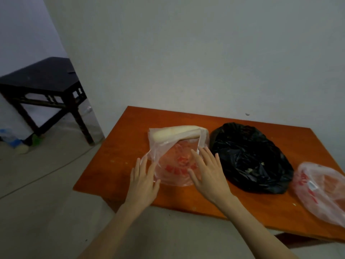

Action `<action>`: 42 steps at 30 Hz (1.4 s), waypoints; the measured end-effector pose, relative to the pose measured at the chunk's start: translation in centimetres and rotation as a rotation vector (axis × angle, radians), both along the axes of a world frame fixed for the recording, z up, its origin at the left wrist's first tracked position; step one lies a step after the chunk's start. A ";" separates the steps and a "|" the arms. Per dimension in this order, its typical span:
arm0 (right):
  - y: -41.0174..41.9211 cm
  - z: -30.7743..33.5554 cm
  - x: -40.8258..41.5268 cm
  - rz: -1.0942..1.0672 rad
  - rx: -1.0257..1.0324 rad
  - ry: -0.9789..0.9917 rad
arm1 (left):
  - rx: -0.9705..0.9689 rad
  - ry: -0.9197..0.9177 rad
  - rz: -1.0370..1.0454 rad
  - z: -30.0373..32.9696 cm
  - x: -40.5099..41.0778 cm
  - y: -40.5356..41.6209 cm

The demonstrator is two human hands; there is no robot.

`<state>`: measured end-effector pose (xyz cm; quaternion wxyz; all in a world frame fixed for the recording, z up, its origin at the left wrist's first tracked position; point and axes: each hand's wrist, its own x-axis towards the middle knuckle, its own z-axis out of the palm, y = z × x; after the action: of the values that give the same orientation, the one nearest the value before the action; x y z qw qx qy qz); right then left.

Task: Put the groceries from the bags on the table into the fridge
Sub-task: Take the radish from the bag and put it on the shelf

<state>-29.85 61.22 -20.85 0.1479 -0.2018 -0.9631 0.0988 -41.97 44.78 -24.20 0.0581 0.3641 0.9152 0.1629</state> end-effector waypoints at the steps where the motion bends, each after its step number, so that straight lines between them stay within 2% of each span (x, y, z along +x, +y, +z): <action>1: 0.9 -0.2 -1.5 0.001 0.018 -0.012 | -0.006 -0.016 -0.008 -0.4 -1.4 0.9; 11: 8.6 -5.4 -15.6 -0.023 0.032 -0.213 | -0.198 0.007 -0.087 -4.8 -11.8 9.9; 16: 10.4 -9.6 -18.4 -0.028 0.127 -0.288 | -0.351 -0.028 -0.085 -7.7 -15.8 13.3; 19: 11.3 -10.9 -19.8 -0.012 0.177 -0.265 | -0.423 -0.005 -0.092 -9.2 -18.0 14.6; 24: 12.5 -12.0 -22.0 0.039 0.193 -0.244 | -0.368 -0.042 -0.163 -10.5 -23.8 15.4; 26: 12.5 -12.6 -22.2 0.042 0.172 -0.232 | -0.304 -0.116 -0.224 -10.8 -26.4 15.9; 29: 11.4 -13.4 -22.0 0.089 0.106 -0.167 | -0.246 -0.343 -0.301 -11.5 -29.3 17.2; 31: 10.4 -13.6 -21.8 0.133 0.080 -0.115 | -0.181 -0.519 -0.306 -11.6 -30.2 18.1; 33: 9.8 -13.7 -21.6 0.114 0.066 -0.079 | -0.145 -0.611 -0.291 -11.7 -30.5 18.6; 36: 9.2 -13.1 -20.9 -0.088 0.006 -0.069 | -0.140 -0.769 -0.211 -12.1 -30.0 18.2; 39: 7.6 -12.8 -20.0 -0.313 -0.103 0.081 | 0.069 -0.981 -0.082 -12.9 -27.6 16.8; 42: 5.6 -13.2 -19.7 -0.497 -0.460 0.108 | 0.209 -1.122 -0.011 -13.1 -23.7 16.2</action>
<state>-49.54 66.80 -34.05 0.1688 -0.4527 -0.8280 0.2847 -65.72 60.97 -37.29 0.4997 0.2303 0.7215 0.4204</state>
